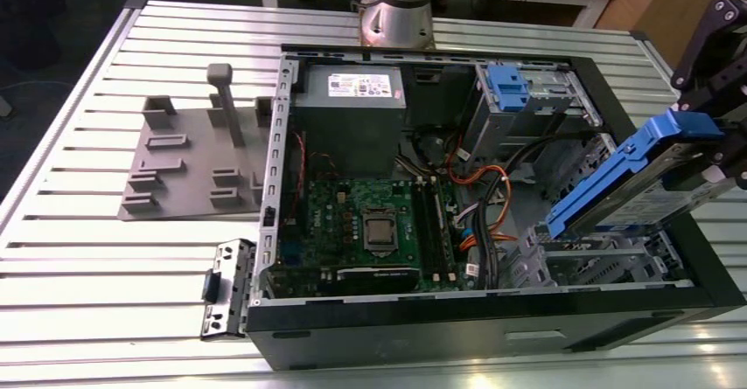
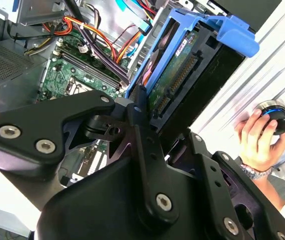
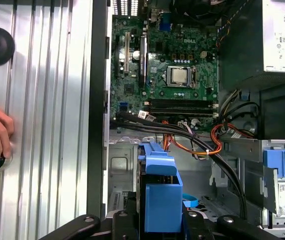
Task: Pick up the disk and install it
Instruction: 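Insert the disk into the insertion slot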
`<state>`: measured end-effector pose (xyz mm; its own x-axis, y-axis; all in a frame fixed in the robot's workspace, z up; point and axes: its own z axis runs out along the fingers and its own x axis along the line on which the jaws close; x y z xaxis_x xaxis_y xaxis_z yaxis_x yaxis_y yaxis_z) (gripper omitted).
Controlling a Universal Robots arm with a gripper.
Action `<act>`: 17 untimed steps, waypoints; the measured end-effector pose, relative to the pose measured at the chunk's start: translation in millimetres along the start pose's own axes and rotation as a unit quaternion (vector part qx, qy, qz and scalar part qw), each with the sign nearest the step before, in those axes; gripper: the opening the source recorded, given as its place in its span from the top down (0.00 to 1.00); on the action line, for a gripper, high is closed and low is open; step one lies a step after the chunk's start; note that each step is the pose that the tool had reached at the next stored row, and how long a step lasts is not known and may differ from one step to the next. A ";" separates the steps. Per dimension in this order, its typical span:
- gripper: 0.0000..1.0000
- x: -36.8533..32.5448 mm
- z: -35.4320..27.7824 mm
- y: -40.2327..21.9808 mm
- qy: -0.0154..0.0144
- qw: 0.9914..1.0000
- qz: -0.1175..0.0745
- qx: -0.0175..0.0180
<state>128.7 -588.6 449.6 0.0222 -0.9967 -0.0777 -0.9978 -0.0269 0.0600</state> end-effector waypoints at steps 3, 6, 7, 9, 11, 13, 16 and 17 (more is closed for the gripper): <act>0.64 0.0 0.8 -0.1 0.000 1.000 0.000 0.000; 0.64 0.2 4.5 -0.3 0.000 1.000 0.000 0.000; 0.64 0.2 5.9 -0.4 0.000 1.000 0.000 0.000; 0.64 0.2 8.9 -0.5 0.000 1.000 0.000 0.000; 0.64 0.3 12.2 -1.4 0.000 1.000 0.000 0.000; 0.64 0.5 15.2 -2.5 0.000 1.000 0.000 0.000; 0.64 0.4 19.7 -3.4 0.000 1.000 0.000 0.000; 0.64 0.5 21.0 -4.1 0.000 1.000 0.000 0.000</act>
<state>131.4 -587.3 428.4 0.0224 -0.9967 -0.0784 -0.9978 -0.0272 0.0606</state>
